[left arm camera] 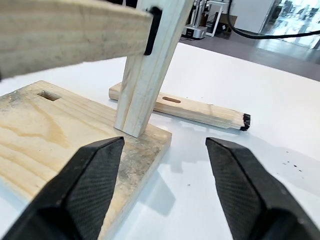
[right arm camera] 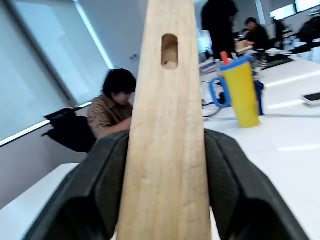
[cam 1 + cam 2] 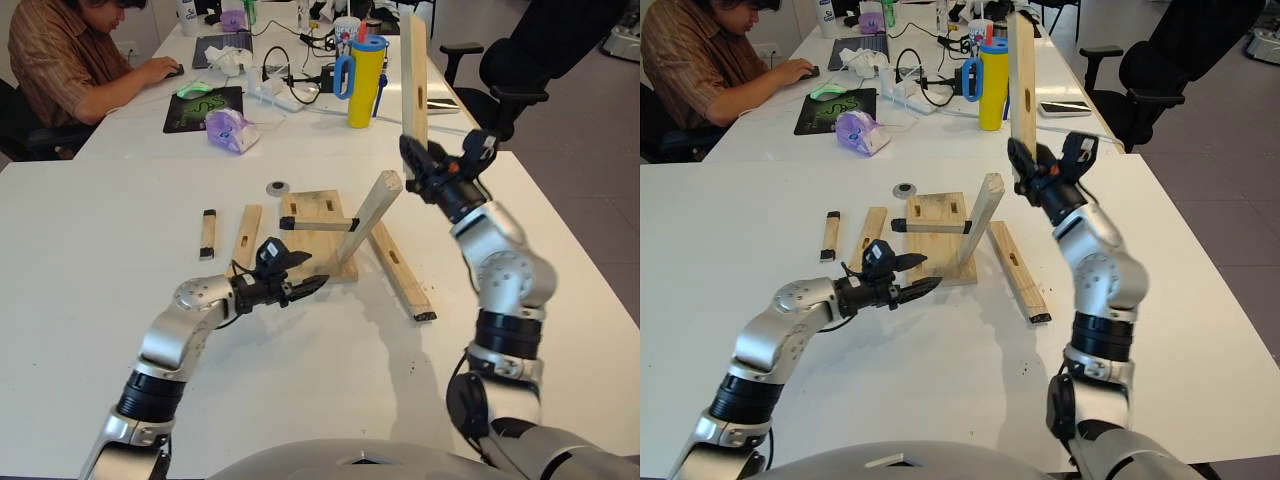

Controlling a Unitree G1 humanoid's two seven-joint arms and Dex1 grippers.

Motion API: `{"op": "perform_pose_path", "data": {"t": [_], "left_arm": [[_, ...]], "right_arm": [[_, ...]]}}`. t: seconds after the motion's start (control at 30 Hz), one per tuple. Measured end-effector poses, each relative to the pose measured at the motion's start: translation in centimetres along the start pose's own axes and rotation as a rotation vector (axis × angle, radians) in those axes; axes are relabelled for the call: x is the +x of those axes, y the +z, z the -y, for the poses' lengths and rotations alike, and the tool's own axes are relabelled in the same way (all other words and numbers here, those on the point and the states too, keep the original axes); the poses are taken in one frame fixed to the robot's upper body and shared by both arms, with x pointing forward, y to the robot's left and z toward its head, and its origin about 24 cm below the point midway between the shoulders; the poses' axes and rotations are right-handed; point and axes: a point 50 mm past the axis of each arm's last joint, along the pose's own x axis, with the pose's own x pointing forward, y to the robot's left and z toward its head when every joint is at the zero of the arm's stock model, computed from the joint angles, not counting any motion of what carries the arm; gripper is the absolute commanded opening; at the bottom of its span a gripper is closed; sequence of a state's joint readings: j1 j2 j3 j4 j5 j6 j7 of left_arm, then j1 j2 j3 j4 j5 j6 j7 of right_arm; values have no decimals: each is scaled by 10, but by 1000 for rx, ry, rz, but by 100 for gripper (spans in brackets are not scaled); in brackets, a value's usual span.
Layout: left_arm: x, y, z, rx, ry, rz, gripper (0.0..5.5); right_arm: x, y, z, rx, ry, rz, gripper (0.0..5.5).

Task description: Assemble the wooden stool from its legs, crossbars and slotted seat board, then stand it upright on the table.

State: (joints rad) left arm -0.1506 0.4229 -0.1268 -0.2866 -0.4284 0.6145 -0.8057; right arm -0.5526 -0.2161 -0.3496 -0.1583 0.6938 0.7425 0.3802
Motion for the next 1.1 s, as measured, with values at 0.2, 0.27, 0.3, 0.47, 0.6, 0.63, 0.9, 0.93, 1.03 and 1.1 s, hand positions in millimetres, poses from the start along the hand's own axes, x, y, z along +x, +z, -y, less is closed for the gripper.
{"op": "perform_pose_path", "data": {"t": [0.2, 0.27, 0.3, 0.47, 0.6, 0.63, 0.9, 0.93, 1.03, 1.1], "left_arm": [[-24, 24, 9, -285, -197, 160, 441], [-34, 40, 10, -363, -275, 238, 458], [-38, 50, 10, -374, -304, 279, 458], [-47, 92, 5, -422, -388, 443, 458], [-48, 104, 6, -488, -431, 503, 458], [-49, 106, 6, -499, -437, 514, 458], [-50, 108, 6, -541, -439, 512, 458], [-50, 108, 5, -545, -435, 509, 458], [-49, 107, 5, -549, -433, 500, 419], [-49, 108, 6, -560, -445, 502, 386]], "right_arm": [[-16, 29, -31, 186, 422, -34, 206], [-24, 35, -45, 231, 574, -75, 206], [-28, 36, -50, 243, 625, -95, 206], [-47, 19, -63, 288, 770, -289, 206], [-57, -4, -65, 335, 800, -412, 206], [-58, -7, -65, 341, 807, -430, 206], [-66, -22, -57, 348, 824, -522, 206], [-68, -25, -56, 350, 829, -534, 206], [-71, -31, -55, 360, 839, -559, 206], [-71, -31, -54, 345, 843, -565, 206]]}}
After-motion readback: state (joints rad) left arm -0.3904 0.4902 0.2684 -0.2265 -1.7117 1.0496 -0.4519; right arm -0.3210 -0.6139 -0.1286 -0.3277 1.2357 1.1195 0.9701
